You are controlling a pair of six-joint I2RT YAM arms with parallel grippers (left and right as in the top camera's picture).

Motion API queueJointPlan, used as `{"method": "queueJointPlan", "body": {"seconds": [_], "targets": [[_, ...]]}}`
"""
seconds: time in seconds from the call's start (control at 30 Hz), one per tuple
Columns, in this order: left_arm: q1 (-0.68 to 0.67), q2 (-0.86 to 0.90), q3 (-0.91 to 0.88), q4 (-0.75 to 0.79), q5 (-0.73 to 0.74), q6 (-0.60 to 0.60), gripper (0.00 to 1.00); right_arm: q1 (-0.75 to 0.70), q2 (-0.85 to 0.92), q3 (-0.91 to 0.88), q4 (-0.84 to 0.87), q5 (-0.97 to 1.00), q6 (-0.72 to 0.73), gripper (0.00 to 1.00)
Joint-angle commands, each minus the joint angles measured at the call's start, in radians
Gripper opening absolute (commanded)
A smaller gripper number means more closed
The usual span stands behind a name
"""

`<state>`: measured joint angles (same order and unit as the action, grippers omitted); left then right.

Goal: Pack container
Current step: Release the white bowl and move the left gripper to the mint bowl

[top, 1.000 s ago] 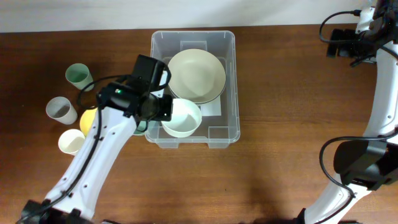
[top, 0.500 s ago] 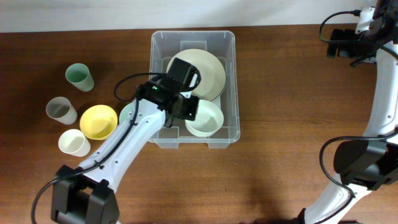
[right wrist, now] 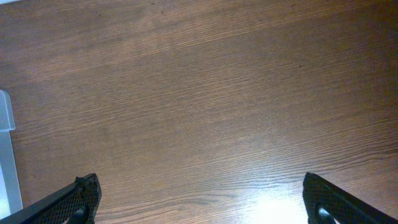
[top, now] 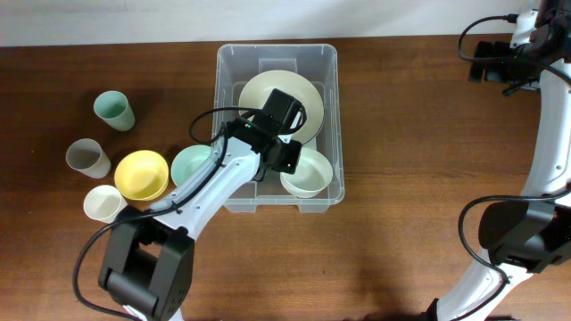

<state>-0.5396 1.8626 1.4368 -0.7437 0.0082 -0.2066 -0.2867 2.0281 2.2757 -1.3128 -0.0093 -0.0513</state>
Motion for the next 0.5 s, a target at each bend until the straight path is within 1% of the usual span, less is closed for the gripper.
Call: {"method": "queueJointPlan", "body": {"seconds": [0.0,0.17,0.2,0.23,0.4,0.47], "targets": [[-0.002,0.004,-0.001,0.020,0.004,-0.008,0.00,-0.002,-0.021,0.008,0.000,-0.006,0.008,0.99],[-0.002,0.004,-0.001,0.026,0.004,-0.008,0.02,-0.002,-0.021,0.008,0.000,-0.005,0.008,0.99],[-0.002,0.004,-0.001,0.026,0.004,-0.008,0.07,-0.002,-0.021,0.008,0.000,-0.006,0.008,0.99],[-0.002,0.003,-0.001,0.026,0.005,-0.008,0.16,-0.002,-0.021,0.008,0.000,-0.006,0.008,0.99],[-0.002,0.003,-0.001,0.029,0.005,-0.008,0.22,-0.002,-0.021,0.008,0.000,-0.006,0.008,0.99],[-0.002,0.002,0.000,0.029,0.008,-0.008,0.22,-0.002,-0.021,0.008,0.000,-0.005,0.008,0.99]]}}
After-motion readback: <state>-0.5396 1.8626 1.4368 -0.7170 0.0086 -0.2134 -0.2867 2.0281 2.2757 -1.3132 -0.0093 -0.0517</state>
